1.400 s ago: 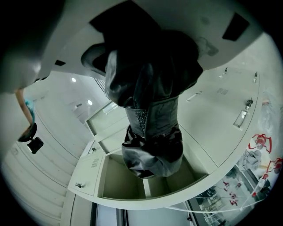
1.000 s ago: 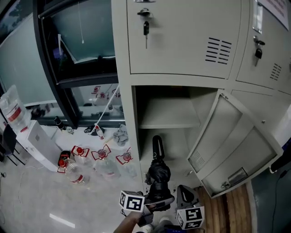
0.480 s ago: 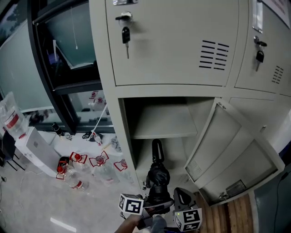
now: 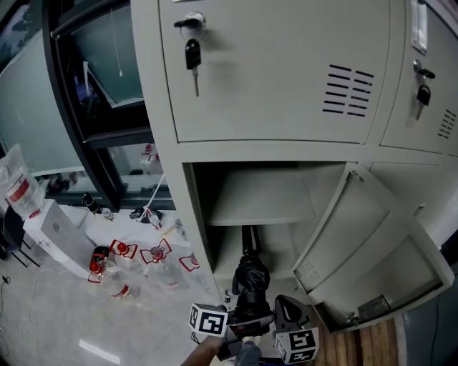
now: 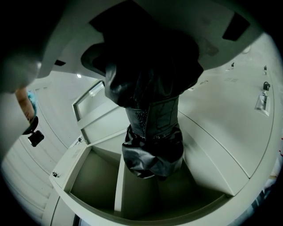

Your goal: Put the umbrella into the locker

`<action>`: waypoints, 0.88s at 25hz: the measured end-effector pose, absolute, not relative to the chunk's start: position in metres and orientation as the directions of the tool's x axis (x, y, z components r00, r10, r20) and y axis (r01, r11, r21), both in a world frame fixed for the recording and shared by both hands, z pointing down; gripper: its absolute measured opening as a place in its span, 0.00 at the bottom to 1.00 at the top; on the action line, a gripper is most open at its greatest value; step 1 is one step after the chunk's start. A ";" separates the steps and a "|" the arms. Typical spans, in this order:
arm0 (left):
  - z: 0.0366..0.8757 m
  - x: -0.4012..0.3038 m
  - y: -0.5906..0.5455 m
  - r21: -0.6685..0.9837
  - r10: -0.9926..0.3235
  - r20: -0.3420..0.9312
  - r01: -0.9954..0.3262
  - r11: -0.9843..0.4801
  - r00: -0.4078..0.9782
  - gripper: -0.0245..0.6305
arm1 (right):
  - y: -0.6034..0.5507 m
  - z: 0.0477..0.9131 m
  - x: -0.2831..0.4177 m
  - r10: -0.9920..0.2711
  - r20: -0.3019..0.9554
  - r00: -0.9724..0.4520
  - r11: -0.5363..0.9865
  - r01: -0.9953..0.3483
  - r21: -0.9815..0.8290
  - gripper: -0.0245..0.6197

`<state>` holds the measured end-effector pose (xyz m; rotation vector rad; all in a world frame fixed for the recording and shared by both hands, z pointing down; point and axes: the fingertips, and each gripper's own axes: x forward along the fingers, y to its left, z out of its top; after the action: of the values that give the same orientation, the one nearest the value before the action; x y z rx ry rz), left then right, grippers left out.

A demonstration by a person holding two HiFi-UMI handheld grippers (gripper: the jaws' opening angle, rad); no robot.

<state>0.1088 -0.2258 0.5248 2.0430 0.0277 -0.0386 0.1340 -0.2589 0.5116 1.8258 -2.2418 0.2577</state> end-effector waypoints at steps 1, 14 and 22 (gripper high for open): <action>0.525 0.109 -0.229 0.891 0.000 -0.041 0.036 -0.452 0.999 0.47 | -0.261 0.512 0.134 -0.936 0.295 -0.193 0.206 -0.978 0.013 0.04; 0.535 0.127 -0.269 0.913 -0.010 -0.053 0.045 -0.405 0.999 0.47 | -0.288 0.520 0.140 -0.927 0.308 -0.214 0.227 -0.974 0.007 0.04; 0.538 0.136 -0.293 0.934 -0.031 -0.093 0.077 -0.349 0.995 0.47 | -0.299 0.523 0.142 -0.924 0.311 -0.220 0.233 -0.973 0.003 0.04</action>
<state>0.1360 -0.2928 0.5384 1.9242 0.0324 -0.1112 0.1425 -0.2991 0.5232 1.7830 -2.2589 0.2808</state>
